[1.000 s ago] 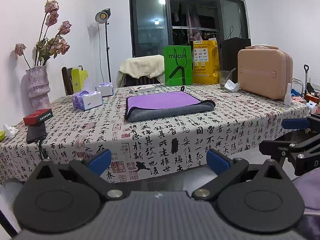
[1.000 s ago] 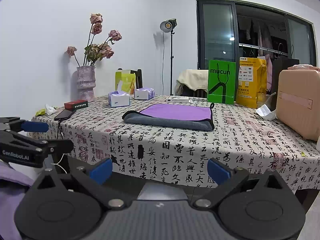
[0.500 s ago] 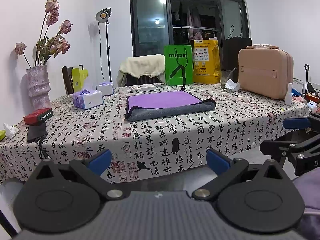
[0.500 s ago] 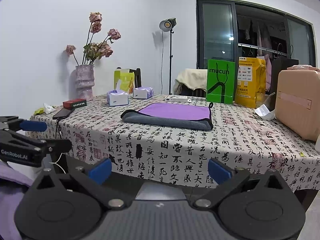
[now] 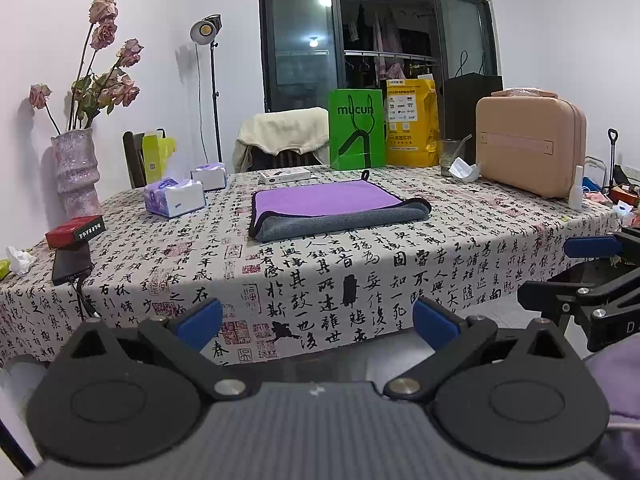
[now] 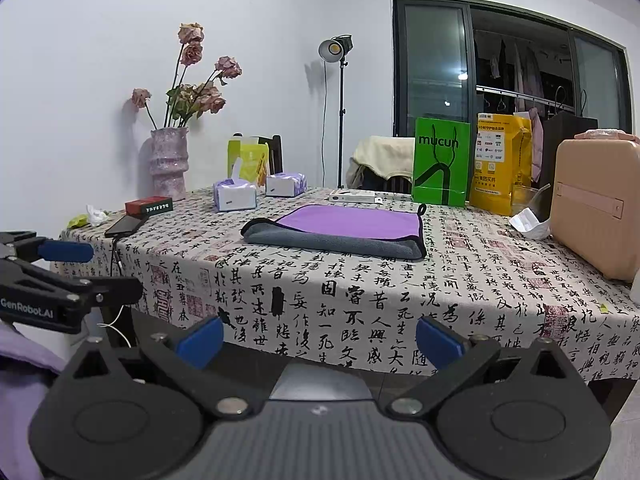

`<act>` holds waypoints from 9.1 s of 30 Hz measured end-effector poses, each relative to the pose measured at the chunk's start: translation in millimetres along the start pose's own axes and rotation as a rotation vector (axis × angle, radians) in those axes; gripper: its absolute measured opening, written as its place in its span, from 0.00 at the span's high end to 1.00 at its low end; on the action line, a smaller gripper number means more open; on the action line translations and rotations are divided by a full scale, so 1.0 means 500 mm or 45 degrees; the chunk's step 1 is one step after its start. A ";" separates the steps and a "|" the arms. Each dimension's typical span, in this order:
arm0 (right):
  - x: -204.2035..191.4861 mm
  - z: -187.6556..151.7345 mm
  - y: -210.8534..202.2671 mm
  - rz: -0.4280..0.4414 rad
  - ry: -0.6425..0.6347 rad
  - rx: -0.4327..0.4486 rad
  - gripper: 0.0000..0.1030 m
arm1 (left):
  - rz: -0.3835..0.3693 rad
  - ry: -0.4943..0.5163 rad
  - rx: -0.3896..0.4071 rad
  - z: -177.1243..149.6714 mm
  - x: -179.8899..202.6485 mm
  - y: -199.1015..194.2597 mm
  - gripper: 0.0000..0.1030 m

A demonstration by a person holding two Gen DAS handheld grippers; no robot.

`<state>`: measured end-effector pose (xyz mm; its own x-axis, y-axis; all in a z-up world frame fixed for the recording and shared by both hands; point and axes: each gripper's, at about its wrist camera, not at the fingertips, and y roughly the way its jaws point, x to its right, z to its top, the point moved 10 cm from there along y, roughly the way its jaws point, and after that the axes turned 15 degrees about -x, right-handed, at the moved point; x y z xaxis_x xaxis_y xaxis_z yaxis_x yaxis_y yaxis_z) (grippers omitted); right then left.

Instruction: Fold towel

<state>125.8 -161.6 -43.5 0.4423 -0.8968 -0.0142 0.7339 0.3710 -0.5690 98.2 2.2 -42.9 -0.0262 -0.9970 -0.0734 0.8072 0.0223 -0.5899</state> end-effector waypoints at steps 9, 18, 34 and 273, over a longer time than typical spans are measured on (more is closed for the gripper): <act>0.008 0.002 0.004 -0.012 0.003 0.004 0.00 | 0.022 0.009 -0.001 0.003 -0.004 0.007 0.00; 0.037 0.017 0.007 -0.035 0.006 0.004 0.00 | 0.052 0.012 0.011 0.017 -0.025 0.020 0.00; 0.110 0.076 0.111 -0.084 -0.016 -0.020 0.00 | 0.107 0.002 -0.012 0.080 -0.085 0.128 0.00; 0.062 0.119 0.112 0.094 0.052 -0.008 0.14 | -0.024 -0.046 -0.011 0.104 -0.089 0.078 0.00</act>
<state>211.1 -154.4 -26.9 0.4738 -0.8760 -0.0899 0.6965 0.4353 -0.5705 161.6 43.6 -20.8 -0.0196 -0.9993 -0.0331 0.8015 0.0041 -0.5979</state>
